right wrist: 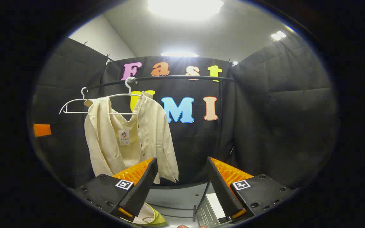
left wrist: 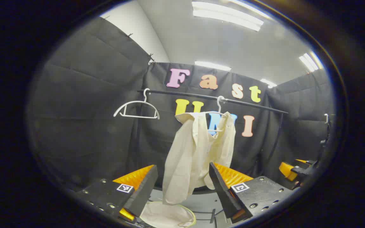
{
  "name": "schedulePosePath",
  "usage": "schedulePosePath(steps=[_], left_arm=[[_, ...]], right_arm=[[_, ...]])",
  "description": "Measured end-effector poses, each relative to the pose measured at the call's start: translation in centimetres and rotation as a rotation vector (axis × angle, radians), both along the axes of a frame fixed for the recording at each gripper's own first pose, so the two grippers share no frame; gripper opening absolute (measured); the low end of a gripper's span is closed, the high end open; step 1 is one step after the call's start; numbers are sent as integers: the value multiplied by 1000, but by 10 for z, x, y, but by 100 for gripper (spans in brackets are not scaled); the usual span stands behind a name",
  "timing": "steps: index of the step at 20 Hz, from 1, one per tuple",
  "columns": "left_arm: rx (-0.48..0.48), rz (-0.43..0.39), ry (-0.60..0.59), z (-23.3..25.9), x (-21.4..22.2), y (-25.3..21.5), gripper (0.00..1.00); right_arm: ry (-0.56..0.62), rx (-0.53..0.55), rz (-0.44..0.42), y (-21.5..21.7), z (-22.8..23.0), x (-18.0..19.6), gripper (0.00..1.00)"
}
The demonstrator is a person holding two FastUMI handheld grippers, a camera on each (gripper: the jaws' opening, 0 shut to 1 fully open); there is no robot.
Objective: Grasp the clothes on the hanger with both hands and then place them into the laundry hamper below.
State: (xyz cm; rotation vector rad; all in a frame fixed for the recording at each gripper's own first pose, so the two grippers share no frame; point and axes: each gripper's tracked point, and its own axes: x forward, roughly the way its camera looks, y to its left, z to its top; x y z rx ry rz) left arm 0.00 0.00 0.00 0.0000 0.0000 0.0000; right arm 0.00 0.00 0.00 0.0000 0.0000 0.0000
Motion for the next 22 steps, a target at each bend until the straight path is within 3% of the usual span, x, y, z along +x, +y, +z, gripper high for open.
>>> schedulePosePath(steps=[9,22], left_arm=[[127,10,-18,1,-10,3,94],[83,32,7,-4,-3,14,94]], right_arm=[[7,28,7,4,-2,-4,98],[33,55,21,15,0,2,98]])
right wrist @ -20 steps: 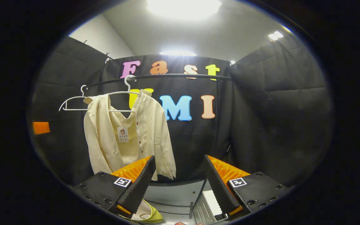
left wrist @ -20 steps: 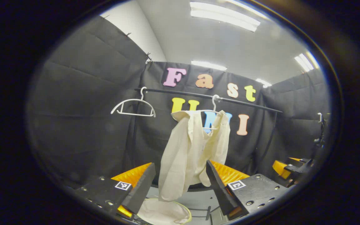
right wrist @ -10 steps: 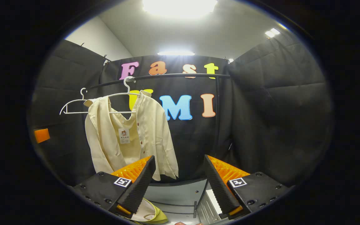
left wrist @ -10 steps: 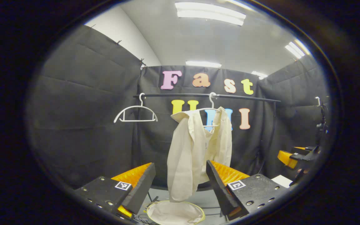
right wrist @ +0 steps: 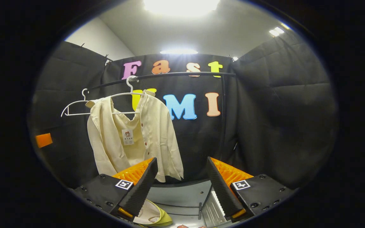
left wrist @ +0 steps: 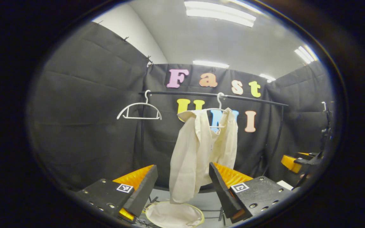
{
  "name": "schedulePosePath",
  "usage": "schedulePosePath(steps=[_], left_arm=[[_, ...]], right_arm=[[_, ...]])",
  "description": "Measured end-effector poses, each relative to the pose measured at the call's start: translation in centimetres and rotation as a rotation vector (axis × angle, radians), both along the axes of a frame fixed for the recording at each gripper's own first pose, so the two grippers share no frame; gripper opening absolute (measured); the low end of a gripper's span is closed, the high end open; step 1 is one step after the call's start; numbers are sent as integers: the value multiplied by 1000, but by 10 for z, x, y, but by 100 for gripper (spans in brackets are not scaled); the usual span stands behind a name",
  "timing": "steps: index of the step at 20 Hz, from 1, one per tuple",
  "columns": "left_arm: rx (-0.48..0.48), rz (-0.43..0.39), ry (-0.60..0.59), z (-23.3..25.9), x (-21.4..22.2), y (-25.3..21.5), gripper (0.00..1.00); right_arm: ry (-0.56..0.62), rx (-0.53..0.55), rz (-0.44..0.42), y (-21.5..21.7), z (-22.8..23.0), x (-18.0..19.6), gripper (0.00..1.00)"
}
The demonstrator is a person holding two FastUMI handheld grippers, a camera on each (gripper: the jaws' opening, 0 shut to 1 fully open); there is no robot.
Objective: Grasp the clothes on the hanger with both hands and then place them into the laundry hamper below.
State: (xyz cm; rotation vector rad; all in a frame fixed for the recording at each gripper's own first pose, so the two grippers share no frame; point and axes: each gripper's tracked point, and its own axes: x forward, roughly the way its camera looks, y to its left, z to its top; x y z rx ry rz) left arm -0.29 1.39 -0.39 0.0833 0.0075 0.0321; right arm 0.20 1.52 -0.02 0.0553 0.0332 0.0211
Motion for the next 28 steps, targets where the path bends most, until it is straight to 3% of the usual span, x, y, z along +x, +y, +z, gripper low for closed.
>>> schedulePosePath(steps=[6,12,20,23,28], left_arm=[[-6,-17,-11,16,26,-15,95],[-21,-20,-22,32,86,-33,94],[-87,60,-18,41,181,-77,95],[-63,83,-13,36,216,-94,94],[-44,219,9,16,260,-95,95]], right_arm=[[-19,-31,-3,2,15,9,98],[-29,-12,14,9,21,44,98],[-13,-6,103,14,13,120,98],[-17,4,124,10,12,155,98],[-10,7,160,5,9,206,98]])
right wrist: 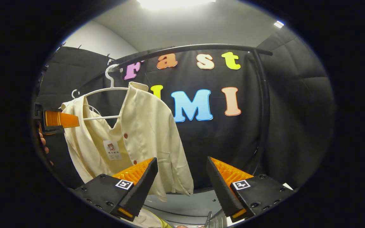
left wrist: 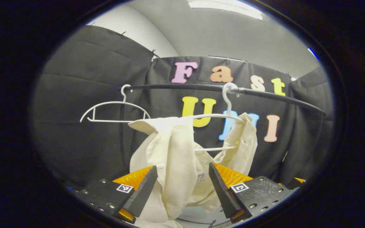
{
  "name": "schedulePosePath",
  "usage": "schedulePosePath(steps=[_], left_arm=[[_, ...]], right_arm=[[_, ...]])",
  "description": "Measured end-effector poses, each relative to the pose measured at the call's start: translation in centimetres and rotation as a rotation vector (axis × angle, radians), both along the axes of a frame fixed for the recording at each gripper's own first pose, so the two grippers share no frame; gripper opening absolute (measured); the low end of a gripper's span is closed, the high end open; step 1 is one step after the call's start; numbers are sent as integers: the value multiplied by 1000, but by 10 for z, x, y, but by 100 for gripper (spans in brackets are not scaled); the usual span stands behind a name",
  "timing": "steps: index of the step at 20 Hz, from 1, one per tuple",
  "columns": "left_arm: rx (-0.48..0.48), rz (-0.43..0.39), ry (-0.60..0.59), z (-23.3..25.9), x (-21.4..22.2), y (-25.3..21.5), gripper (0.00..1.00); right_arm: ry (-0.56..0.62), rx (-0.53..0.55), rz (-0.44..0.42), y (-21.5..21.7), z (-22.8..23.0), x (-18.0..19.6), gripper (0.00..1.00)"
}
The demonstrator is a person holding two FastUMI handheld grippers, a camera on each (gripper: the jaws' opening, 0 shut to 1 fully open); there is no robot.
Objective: Grasp the clothes on the hanger with both hands and then place them into the laundry hamper below.
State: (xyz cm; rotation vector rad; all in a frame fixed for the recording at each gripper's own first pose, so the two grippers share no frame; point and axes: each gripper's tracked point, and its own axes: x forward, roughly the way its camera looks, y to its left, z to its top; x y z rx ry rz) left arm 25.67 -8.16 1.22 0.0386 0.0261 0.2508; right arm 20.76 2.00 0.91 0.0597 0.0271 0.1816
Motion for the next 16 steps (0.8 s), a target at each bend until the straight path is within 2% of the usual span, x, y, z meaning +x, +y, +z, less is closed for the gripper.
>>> schedulePosePath(steps=[7,16], left_arm=[[45,216,-2,-11,32,19,95],[134,369,15,-18,61,41,94]], right_arm=[[35,-41,137,21,-18,42,98],[40,-42,230,31,-27,68,98]])
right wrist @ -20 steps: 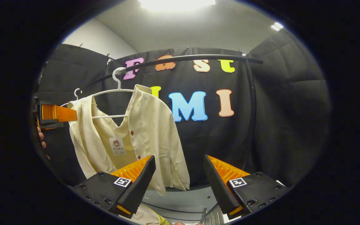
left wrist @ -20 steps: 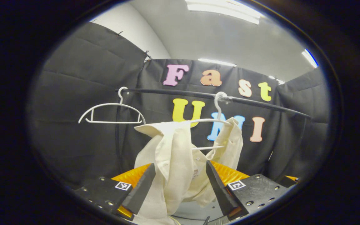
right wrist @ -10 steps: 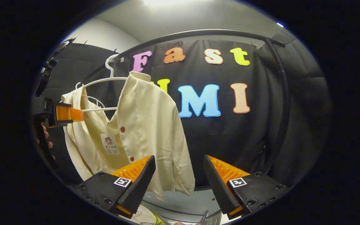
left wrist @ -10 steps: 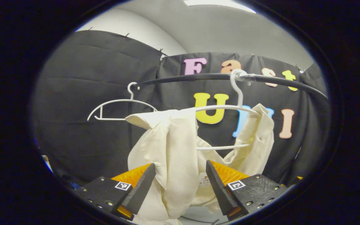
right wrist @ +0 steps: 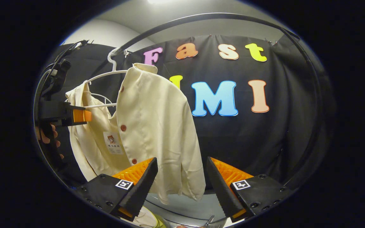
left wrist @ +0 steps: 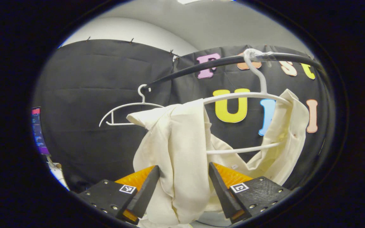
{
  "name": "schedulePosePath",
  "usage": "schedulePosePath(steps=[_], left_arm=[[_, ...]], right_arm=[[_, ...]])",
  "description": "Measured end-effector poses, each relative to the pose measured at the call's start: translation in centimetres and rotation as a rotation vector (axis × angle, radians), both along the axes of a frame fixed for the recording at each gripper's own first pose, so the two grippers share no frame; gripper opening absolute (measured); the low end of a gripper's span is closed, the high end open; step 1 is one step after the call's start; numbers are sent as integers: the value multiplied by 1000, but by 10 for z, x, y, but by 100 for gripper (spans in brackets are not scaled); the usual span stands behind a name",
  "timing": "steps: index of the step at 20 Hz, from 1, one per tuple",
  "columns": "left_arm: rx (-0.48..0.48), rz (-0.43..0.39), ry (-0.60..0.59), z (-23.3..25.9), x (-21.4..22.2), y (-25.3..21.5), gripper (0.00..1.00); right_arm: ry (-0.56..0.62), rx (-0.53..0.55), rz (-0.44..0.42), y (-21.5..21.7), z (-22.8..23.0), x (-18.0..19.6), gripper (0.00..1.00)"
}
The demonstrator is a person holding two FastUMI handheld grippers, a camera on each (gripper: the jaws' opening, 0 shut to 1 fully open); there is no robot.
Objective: Grasp the clothes on the hanger with both hands and then place them into the laundry hamper below.
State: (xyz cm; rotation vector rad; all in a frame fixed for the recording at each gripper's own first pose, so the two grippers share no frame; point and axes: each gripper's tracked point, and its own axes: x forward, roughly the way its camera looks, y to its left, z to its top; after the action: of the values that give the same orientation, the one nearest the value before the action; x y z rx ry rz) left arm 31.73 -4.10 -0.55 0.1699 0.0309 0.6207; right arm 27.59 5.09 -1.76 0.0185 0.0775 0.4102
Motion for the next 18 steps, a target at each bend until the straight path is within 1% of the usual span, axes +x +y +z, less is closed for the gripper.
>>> schedulePosePath(steps=[2,3,4,6,7,8,9,11,12,13,14,15,18], left_arm=[[2,-37,-21,1,4,-1,75],[7,-48,-25,3,3,-1,75],[13,-36,-28,4,-5,7,65],[15,-48,-28,6,-12,11,44],[16,-59,-29,8,-14,11,36],[17,-71,-29,9,-16,11,19],[10,-92,-26,9,-15,9,9],[-12,-134,-28,9,-15,8,7],[-21,-140,-41,12,-16,8,7],[-35,-163,-36,9,-17,5,1],[-40,-180,-25,9,-19,6,0],[-40,-196,-21,11,-22,6,1],[-57,-233,-17,16,-29,3,1]], right_arm=[[18,11,19,5,-4,4,98],[25,16,27,7,-5,6,98],[29,21,33,9,-5,7,98],[30,40,54,16,-2,1,98],[34,56,75,24,1,-3,98],[36,77,103,34,6,-7,93],[37,98,127,44,11,-11,97],[42,127,169,65,19,-18,98],[39,143,193,76,25,-21,98],[37,155,208,87,31,-24,98],[29,169,217,97,37,-24,98],[30,168,215,105,40,-23,98],[30,171,171,123,48,-9,98]])
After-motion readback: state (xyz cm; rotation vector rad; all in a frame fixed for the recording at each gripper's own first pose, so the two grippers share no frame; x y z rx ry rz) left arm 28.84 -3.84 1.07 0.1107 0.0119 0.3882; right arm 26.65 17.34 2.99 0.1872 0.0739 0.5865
